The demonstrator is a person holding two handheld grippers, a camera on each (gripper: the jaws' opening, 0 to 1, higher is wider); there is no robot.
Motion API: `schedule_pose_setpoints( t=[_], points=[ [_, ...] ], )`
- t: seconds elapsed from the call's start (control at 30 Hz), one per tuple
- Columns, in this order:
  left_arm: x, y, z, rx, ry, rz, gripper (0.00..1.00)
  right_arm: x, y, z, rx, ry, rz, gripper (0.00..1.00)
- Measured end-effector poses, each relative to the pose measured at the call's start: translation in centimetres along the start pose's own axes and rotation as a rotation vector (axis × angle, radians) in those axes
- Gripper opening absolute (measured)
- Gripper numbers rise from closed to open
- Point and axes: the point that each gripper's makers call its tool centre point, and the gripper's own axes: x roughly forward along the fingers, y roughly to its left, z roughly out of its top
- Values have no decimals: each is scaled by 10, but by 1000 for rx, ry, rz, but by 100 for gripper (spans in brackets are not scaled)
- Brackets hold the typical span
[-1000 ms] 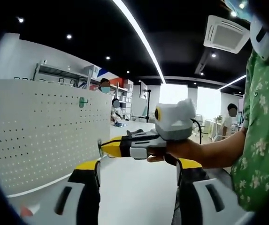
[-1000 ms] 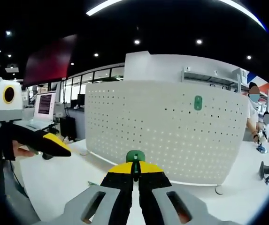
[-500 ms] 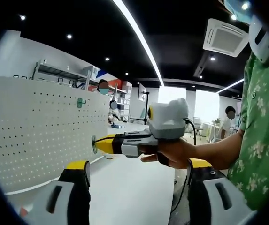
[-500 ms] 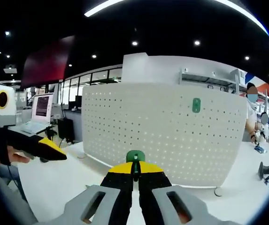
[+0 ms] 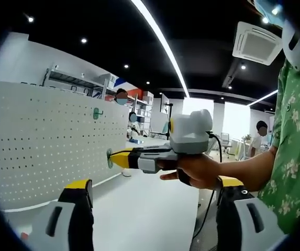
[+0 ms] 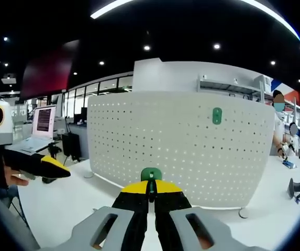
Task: Insert the hook assembly into the mounting plate slot until the hook locks in place.
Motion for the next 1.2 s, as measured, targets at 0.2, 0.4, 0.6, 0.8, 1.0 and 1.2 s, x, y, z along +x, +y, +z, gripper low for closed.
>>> schedule_pose_setpoints(
  t=[0.2, 0.4, 0.6, 0.8, 1.0, 1.2],
  points=[
    [-1, 3, 2, 3, -8, 16, 100, 5, -3, 5, 5, -12, -12, 2],
    [-1, 4, 1, -1, -7, 21, 100, 11, -10, 11, 6, -24, -28, 2],
    [-4, 13, -1, 10, 3, 39, 100, 19, -19, 18, 10, -39, -45, 2],
    [-10, 22, 2, 17, -2, 62, 100, 28, -29, 27, 15, -53, -67, 2],
    [-10, 24, 6, 21, -11, 68, 100, 38, -36, 35, 20, -67, -83, 2],
    [-9, 26, 7, 20, -12, 67, 100, 50, -45, 54, 13, -101, -103, 2]
  ],
)
